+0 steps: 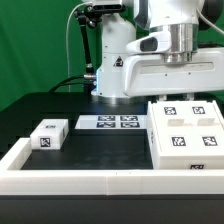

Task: Assemble cabinet

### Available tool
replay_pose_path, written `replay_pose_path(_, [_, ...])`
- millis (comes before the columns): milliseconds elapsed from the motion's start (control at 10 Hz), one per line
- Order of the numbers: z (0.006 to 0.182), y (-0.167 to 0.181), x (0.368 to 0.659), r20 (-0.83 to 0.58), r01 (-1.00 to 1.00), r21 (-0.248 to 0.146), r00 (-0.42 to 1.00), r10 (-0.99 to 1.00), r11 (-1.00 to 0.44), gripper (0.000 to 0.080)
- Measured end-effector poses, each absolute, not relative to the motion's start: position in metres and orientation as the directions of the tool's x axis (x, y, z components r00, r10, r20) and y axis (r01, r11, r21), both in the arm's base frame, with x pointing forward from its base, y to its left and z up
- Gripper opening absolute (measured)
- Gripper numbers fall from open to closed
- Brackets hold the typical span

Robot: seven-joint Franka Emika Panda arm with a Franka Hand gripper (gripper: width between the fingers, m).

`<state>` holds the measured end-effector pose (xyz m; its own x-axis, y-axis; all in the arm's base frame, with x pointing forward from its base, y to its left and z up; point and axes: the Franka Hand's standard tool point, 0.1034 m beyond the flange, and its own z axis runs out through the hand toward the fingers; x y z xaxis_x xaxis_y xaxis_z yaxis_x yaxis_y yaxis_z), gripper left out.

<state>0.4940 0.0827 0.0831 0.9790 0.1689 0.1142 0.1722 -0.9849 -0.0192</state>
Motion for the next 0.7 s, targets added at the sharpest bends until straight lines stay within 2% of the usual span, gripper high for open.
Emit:
replay_pose_path(100, [0.094, 0.084, 0.497, 0.119, 0.174, -0.02, 0.978, 0.17, -0.985, 0.019])
replay_pose_path(500, [0.088, 0.083, 0.496, 0.116, 0.176, -0.019, 0.978, 0.172, -0.984, 0.0181])
replay_pose_path(700, [0.1, 0.083, 0.498, 0.098, 0.174, -0.022, 0.98, 0.171, -0.985, 0.0178])
